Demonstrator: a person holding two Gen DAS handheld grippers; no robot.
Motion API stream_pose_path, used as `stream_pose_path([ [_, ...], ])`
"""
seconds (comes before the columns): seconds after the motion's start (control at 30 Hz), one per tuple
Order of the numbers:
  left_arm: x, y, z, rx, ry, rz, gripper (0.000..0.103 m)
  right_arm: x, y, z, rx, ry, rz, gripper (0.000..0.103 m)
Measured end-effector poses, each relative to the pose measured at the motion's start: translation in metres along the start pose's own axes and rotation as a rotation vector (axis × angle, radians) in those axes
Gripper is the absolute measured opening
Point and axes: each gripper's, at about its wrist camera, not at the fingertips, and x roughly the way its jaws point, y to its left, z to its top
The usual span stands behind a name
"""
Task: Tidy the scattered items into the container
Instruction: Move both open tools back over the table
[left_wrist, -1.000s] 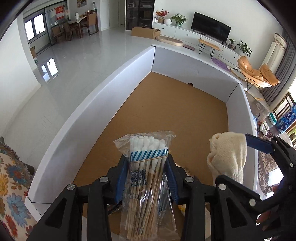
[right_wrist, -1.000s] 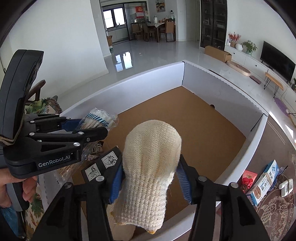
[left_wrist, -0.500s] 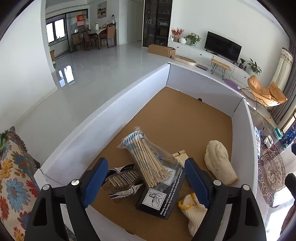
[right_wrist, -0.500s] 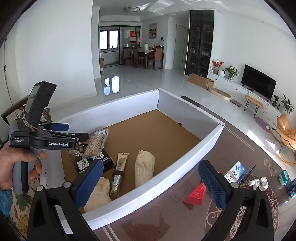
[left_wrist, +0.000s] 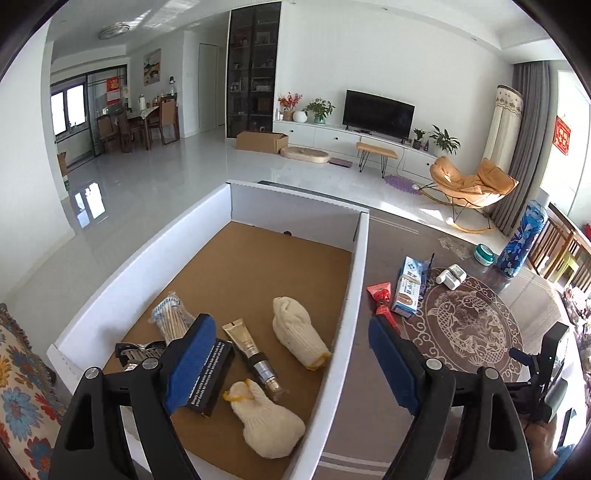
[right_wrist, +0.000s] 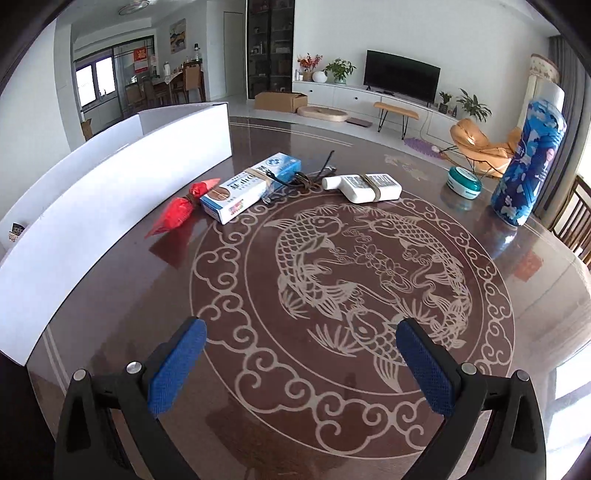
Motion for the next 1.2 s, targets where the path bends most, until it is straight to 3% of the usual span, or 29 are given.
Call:
stream_pose_path([
  [0.27, 0.015, -0.105, -0.022, 0.141, 0.071, -0.182, 0.085, 0.01, -0.051, -0.024, 0.1, 0.052, -0.061, 0.103],
  [0.5, 0.062, -0.159, -0.073, 0.192, 0.184, -0.222, 0.085, 0.019, -0.059, -0.034, 0.132, 0.07, -0.063, 0.103],
  [0.73, 0.113, -0.173, -0.115, 0.202, 0.281, -0.193, 0.085, 0.021, -0.064, -0.034, 0.166, 0.085, -0.061, 0.103],
  [1.2, 0.139, -0.175, -0.126, 0.245, 0.263, -0.137, 0.085, 0.023, -0.061, -0.035, 0.152, 0.095, -0.081, 0.103],
])
